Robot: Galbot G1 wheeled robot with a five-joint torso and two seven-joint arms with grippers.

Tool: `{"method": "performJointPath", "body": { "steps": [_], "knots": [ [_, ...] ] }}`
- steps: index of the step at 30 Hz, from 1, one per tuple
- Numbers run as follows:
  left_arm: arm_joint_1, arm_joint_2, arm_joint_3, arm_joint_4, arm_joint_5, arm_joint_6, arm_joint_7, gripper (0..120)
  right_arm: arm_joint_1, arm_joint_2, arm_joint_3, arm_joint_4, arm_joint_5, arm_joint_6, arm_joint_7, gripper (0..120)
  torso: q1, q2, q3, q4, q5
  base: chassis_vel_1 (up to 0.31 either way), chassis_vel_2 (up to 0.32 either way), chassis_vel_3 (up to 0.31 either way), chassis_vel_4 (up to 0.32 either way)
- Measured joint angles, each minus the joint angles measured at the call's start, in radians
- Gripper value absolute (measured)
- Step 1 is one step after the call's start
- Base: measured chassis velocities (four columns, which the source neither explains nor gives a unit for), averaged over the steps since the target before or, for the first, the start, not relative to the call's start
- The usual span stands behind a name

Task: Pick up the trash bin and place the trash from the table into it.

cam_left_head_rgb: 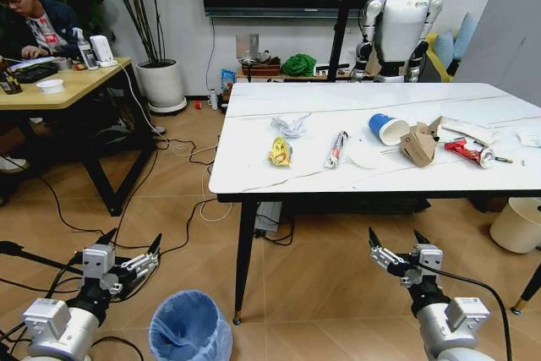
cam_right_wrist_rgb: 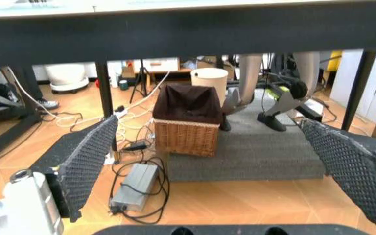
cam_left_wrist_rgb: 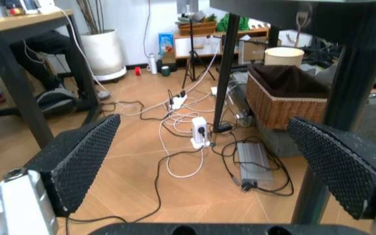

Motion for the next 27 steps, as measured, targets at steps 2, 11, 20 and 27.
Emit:
{"method": "performJointPath", "body": {
  "steps": [2, 11, 20, 27],
  "knots": [
    [0.000, 0.001, -0.002, 0.000, 0.000, 0.000, 0.001, 100, 0.000, 0.001, -0.001, 0.000, -0.002, 0.000, -0.001, 100, 0.000, -0.005, -0.004, -0.0001, 0.0000, 0.000, 0.000, 0.000, 0.000],
    [0.001, 0.003, -0.008, 0.002, 0.000, -0.002, 0.006, 100, -0.001, 0.003, -0.002, 0.000, -0.004, 0.001, -0.002, 100, 0.000, -0.006, -0.006, -0.0001, 0.0001, 0.000, 0.000, 0.000, 0.000],
    [-0.011, 0.010, -0.010, 0.080, 0.027, -0.024, 0.007, 100, 0.002, 0.008, -0.006, -0.010, -0.008, 0.003, -0.002, 100, 0.000, -0.002, -0.004, -0.0001, 0.0000, 0.000, 0.000, 0.000, 0.000],
    [-0.029, 0.026, -0.017, 0.200, 0.058, -0.019, 0.037, 100, 0.006, 0.017, -0.022, -0.018, -0.016, 0.003, -0.002, 100, 0.000, 0.000, -0.002, 0.0001, 0.0000, 0.000, 0.000, 0.000, 0.000]
  ]
}}
